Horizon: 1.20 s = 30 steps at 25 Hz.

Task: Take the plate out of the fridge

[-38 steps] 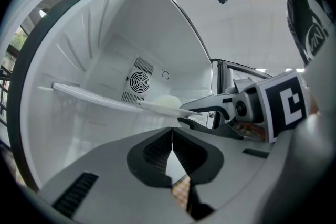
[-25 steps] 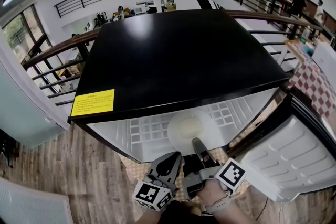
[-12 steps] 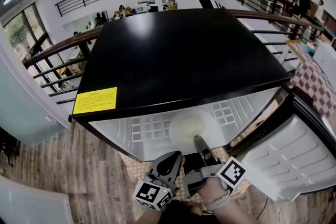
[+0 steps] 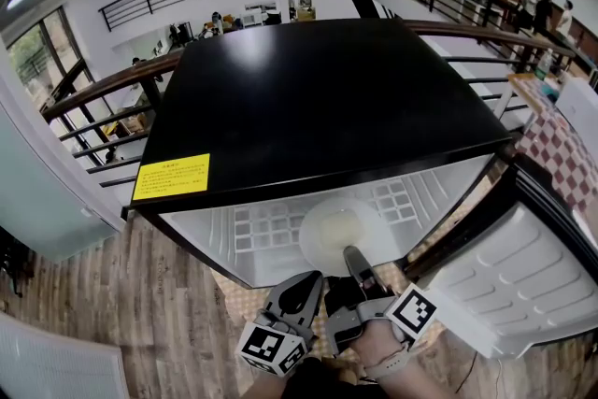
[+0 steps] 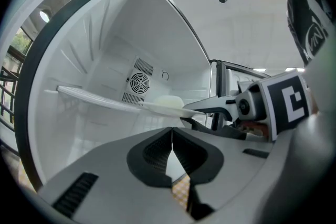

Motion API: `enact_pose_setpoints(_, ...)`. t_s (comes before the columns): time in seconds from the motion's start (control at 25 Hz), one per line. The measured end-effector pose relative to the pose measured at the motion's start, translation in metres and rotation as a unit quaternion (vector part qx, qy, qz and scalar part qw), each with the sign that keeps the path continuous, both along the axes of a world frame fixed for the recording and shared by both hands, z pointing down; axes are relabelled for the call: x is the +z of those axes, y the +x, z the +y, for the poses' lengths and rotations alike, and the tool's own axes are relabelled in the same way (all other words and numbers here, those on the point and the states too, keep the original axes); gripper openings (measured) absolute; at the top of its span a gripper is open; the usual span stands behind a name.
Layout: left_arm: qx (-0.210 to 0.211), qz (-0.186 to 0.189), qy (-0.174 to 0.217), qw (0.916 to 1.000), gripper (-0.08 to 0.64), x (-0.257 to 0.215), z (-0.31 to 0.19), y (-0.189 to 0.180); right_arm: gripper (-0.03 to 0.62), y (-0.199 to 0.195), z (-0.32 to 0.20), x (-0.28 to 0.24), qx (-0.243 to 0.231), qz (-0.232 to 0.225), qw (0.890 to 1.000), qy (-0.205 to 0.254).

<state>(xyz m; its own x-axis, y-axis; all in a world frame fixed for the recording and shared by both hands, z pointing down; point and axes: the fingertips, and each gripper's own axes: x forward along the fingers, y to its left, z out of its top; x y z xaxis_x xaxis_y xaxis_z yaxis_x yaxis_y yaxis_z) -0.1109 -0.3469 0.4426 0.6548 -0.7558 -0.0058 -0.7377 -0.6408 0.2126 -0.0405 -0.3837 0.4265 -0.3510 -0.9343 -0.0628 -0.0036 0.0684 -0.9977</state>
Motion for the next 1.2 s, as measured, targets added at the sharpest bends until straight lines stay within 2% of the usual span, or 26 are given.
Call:
enact_pose_setpoints(0.4,-0.008,0.001,0.001,1.0,0.011,0.0,0.009,-0.001,0.054,-0.002,0.013,0.001,-0.01,-0.011,1.0,0.005)
enact_pose_setpoints(1.2,-0.029,0.003,0.003,0.9996,0.011,-0.003,0.046,0.001,0.054,0.0,0.049,-0.003,-0.038,-0.003,0.999,0.017)
